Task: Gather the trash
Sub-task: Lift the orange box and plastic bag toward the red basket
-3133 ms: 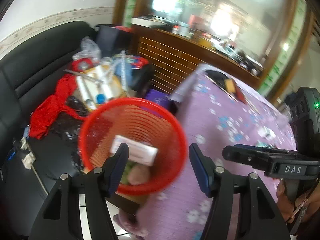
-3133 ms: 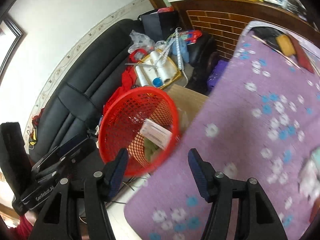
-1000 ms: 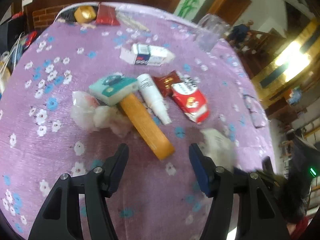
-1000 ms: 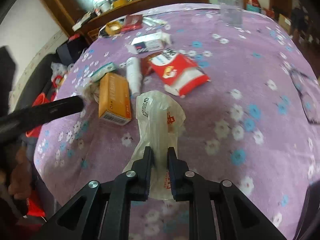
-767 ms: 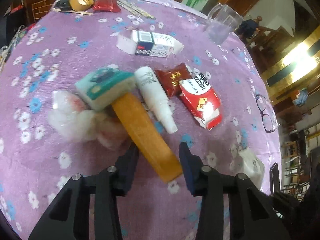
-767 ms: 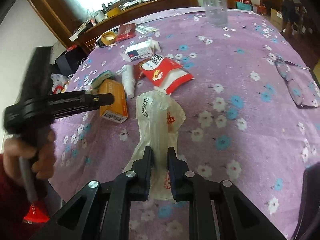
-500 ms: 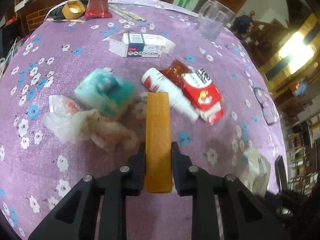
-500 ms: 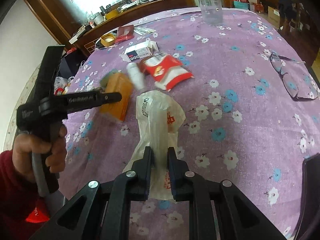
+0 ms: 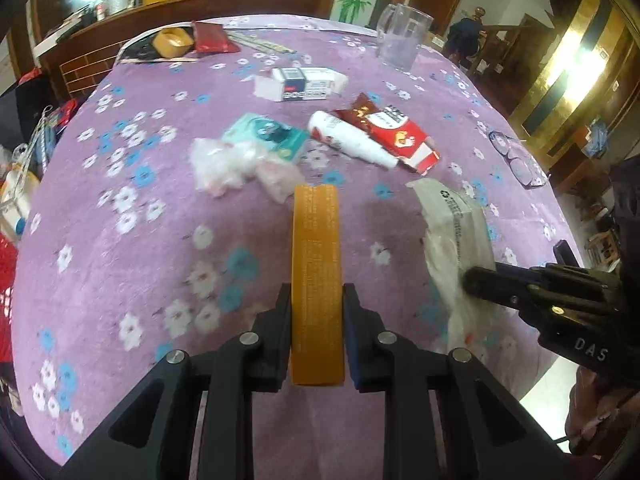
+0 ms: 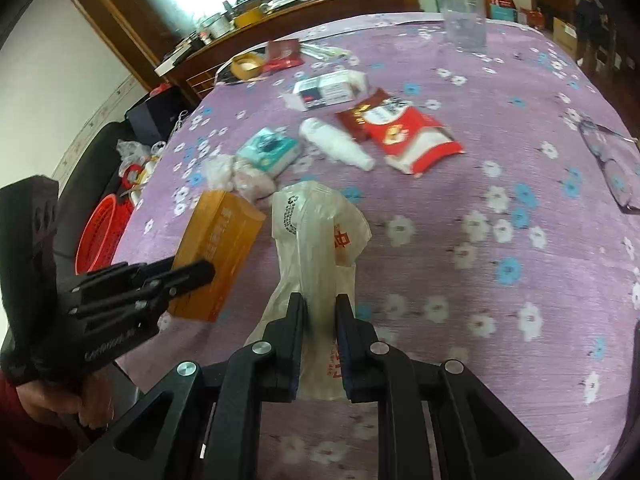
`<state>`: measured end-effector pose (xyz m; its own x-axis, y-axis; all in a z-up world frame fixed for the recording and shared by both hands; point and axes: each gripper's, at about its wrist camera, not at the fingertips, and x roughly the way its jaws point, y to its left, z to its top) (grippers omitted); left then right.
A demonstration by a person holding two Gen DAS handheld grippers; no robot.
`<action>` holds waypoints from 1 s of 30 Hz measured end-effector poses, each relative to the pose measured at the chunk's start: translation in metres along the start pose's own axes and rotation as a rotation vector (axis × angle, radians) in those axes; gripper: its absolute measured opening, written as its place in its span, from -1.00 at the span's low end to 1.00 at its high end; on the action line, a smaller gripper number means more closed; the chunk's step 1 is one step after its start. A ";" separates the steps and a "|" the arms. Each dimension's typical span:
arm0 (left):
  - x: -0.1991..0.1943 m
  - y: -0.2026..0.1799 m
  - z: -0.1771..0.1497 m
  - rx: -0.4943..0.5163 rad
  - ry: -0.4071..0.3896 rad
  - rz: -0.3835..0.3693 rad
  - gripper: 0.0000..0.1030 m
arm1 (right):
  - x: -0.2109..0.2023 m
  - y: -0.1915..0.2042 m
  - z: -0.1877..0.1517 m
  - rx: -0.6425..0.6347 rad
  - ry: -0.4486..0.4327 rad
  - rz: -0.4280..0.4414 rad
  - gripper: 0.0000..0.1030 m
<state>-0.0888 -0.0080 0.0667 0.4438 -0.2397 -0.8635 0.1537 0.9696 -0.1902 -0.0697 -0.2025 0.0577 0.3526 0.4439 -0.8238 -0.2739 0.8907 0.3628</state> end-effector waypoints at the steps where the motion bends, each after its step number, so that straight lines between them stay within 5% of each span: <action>1: -0.003 0.004 -0.002 -0.002 0.003 0.011 -0.58 | 0.002 0.005 0.000 -0.006 0.005 0.004 -0.67; 13: 0.021 0.035 -0.006 -0.029 0.085 0.049 -0.57 | 0.027 0.032 -0.006 -0.025 0.063 -0.011 -0.67; 30: -0.051 0.070 -0.007 -0.091 -0.158 0.083 -0.57 | 0.034 0.075 0.008 -0.112 0.034 -0.016 -0.67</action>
<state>-0.1066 0.0721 0.0939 0.5862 -0.1562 -0.7950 0.0336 0.9851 -0.1687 -0.0714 -0.1198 0.0605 0.3277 0.4245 -0.8441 -0.3673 0.8804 0.3001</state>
